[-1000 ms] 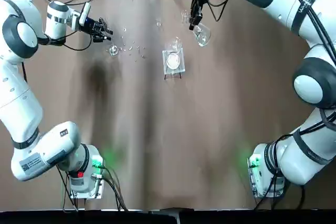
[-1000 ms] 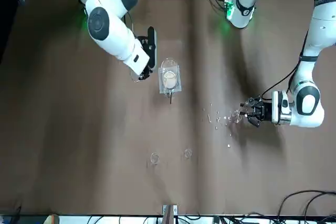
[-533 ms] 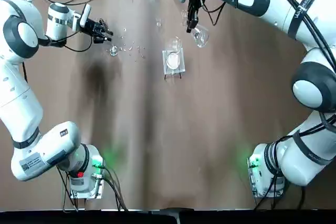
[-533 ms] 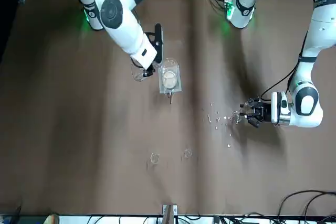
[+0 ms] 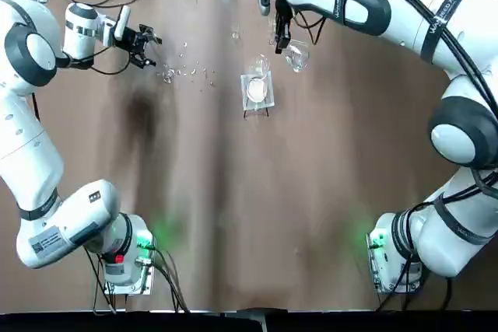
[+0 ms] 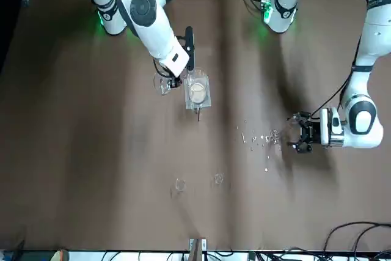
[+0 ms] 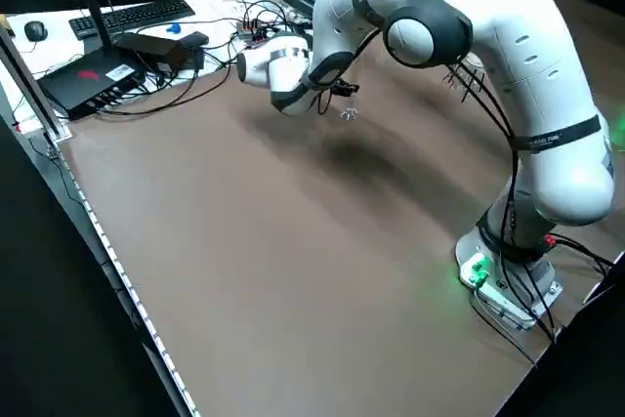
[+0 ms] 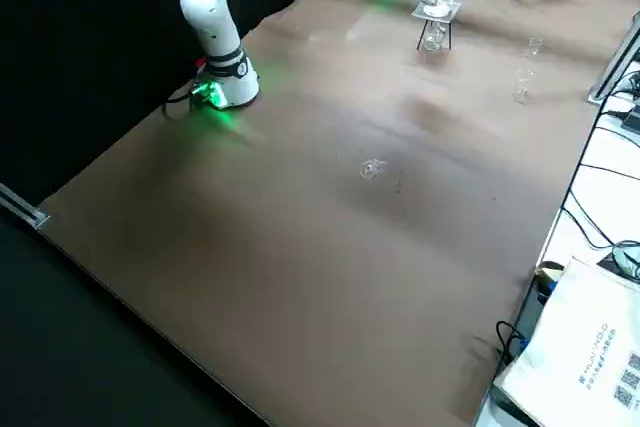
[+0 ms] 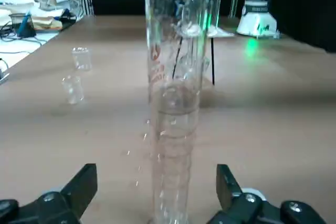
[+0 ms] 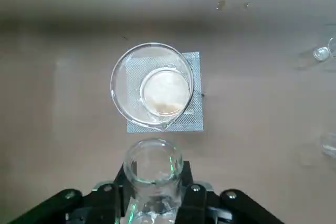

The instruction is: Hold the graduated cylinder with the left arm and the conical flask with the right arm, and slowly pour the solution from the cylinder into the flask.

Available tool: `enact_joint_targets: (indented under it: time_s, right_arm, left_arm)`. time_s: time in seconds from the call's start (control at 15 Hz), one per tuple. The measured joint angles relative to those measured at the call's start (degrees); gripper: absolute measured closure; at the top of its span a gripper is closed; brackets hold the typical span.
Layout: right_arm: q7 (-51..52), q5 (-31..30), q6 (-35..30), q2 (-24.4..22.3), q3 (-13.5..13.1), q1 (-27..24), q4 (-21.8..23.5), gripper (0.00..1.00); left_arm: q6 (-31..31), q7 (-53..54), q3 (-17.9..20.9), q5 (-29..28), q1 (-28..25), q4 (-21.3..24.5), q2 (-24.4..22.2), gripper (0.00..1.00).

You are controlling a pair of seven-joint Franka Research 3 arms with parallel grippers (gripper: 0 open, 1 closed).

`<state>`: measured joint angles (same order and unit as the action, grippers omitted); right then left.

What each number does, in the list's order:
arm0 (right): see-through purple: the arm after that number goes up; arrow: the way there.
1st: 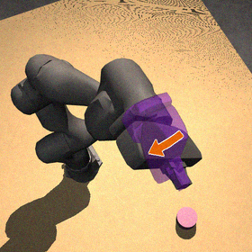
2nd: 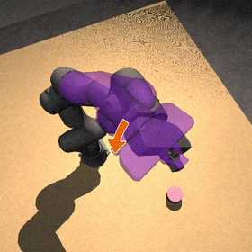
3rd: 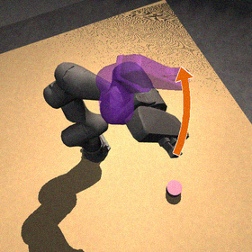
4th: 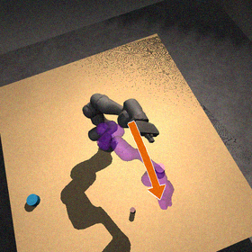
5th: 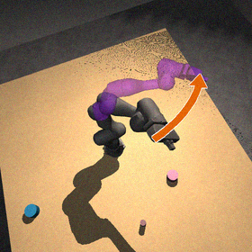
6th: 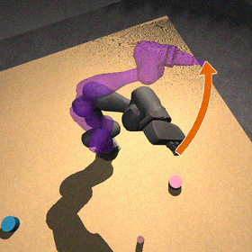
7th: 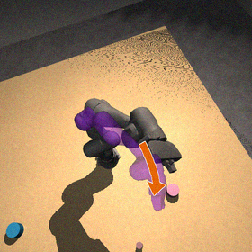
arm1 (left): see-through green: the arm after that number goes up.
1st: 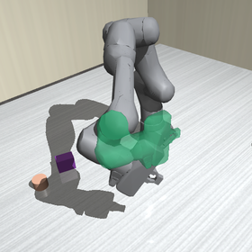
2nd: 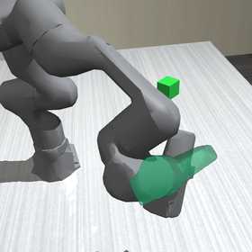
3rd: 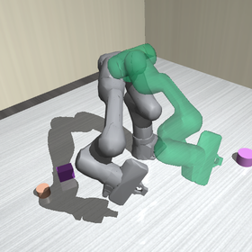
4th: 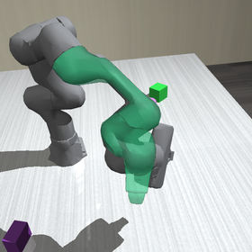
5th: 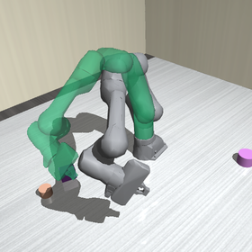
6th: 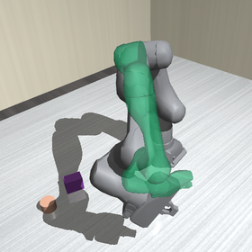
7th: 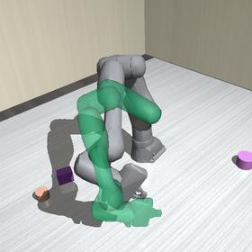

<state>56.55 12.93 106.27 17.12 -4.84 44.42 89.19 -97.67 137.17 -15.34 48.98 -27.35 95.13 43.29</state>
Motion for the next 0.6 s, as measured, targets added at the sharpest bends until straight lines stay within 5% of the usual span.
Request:
enact_joint_targets:
  time_s: [0.27,0.6]
  right_arm:
    - [-0.4,-2.7,0.1,0.1,0.0,0.8,-0.1,0.60]
    - [-1.9,-5.3,0.3,0.3,0.0,2.2,-0.4,0.60]
  left_arm:
    - [0.1,-0.7,0.1,-5.8,-2.3,-5.1,-2.0,0.00]
    - [1.5,-11.1,-1.2,-12.3,-1.8,-7.6,-11.6,0.00]
